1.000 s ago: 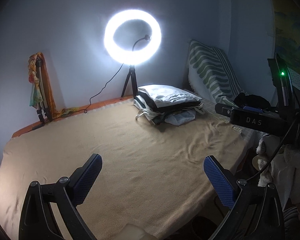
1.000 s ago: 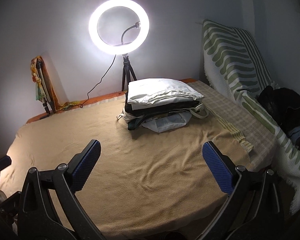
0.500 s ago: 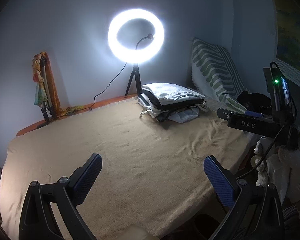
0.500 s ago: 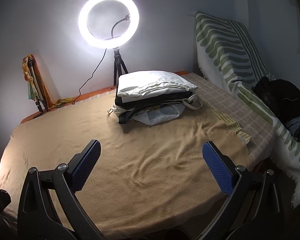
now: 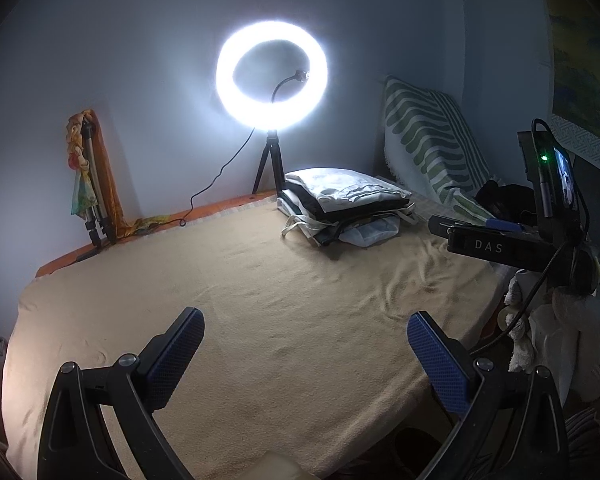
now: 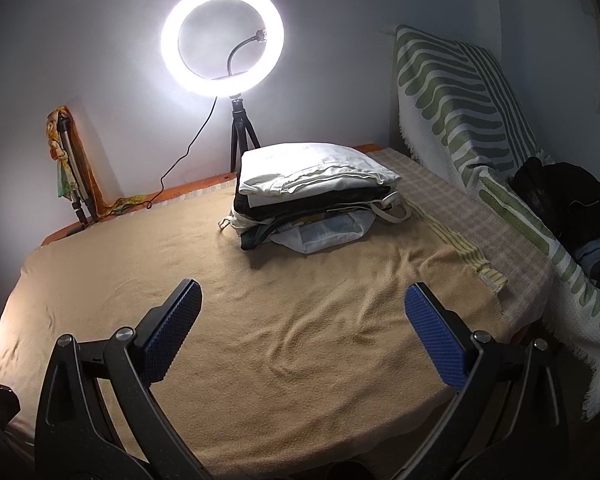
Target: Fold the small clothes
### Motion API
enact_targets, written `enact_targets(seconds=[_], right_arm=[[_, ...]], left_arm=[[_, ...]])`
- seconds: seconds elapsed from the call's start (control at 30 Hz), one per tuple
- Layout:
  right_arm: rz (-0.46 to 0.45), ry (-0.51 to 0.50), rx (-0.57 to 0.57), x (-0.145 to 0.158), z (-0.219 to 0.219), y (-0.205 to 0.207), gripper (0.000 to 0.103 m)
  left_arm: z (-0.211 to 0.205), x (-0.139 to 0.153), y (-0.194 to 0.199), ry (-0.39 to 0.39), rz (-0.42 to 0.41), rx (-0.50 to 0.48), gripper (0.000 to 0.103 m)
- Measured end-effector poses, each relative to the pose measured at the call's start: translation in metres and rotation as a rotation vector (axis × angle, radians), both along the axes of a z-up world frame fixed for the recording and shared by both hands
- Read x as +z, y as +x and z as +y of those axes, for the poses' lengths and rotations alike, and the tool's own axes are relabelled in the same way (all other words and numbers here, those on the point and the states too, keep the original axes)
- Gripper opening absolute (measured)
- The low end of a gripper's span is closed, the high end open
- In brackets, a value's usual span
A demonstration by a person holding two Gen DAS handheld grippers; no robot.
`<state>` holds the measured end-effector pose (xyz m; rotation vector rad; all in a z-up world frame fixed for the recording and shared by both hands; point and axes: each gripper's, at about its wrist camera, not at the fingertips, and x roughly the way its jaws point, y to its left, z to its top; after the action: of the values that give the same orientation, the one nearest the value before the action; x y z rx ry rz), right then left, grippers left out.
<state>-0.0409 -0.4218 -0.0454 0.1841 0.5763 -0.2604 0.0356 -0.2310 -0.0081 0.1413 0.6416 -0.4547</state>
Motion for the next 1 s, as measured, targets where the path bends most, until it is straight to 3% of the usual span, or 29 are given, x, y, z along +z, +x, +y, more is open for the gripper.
enact_targets(seconds=[1.0], right_arm=[[0.006,0.001,0.008,-0.0037,0.0064,0.0028,0.103]], left_arm=[[0.0009,0.0032,-0.0006,0.002,-0.011,-0.009,0.103]])
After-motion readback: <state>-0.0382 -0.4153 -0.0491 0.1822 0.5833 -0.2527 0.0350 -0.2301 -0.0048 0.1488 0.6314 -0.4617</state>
